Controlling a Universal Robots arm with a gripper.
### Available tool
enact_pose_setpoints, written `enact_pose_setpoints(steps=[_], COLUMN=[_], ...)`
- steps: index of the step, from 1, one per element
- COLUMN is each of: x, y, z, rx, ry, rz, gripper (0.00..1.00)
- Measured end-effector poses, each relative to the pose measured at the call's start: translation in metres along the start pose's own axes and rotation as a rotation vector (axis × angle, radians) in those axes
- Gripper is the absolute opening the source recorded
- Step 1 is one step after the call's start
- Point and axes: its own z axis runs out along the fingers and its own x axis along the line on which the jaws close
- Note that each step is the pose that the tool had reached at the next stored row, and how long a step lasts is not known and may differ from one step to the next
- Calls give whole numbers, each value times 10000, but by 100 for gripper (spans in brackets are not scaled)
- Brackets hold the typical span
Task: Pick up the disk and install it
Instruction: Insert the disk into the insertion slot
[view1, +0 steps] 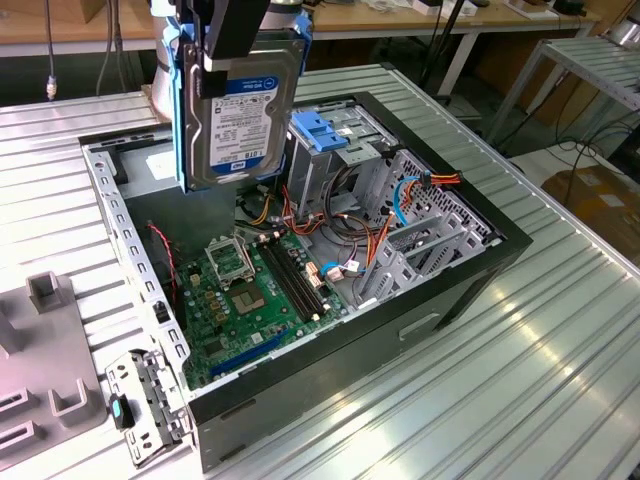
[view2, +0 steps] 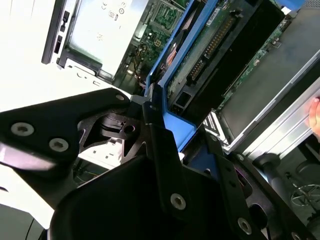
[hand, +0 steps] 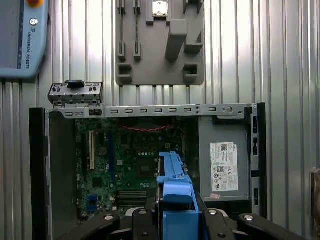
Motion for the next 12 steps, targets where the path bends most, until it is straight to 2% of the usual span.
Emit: enact_pose_setpoints(steps=[12], x=[0], y=[-6], z=[0], rx=[1], ry=[2], rz=[7], gripper=[37])
